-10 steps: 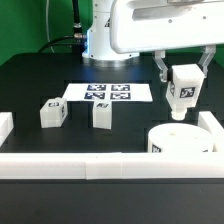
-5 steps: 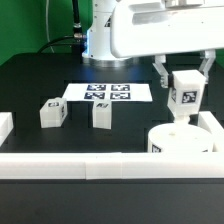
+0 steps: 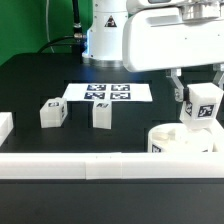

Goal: Assemble stool

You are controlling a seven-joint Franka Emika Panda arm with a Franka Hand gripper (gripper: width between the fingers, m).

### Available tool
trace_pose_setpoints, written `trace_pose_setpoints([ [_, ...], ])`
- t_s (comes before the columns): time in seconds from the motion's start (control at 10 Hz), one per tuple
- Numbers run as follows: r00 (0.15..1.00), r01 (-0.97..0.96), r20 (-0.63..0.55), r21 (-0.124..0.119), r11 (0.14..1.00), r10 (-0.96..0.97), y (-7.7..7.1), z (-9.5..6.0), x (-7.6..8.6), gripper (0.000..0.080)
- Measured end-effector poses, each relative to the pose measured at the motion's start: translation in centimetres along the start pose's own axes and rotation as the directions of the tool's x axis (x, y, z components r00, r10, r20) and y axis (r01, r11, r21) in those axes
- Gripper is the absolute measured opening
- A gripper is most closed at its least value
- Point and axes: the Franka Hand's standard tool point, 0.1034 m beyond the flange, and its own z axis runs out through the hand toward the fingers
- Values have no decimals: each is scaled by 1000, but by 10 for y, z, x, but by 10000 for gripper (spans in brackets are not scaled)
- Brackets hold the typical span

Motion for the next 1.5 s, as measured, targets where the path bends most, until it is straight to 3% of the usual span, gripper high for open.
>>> trace_pose_setpoints([
  [0.3,1000,14,-2,2,1000,-14,-8,5,1,337],
  [1.5,1000,20,-6,0,1000,-20,-4,4,0,337],
])
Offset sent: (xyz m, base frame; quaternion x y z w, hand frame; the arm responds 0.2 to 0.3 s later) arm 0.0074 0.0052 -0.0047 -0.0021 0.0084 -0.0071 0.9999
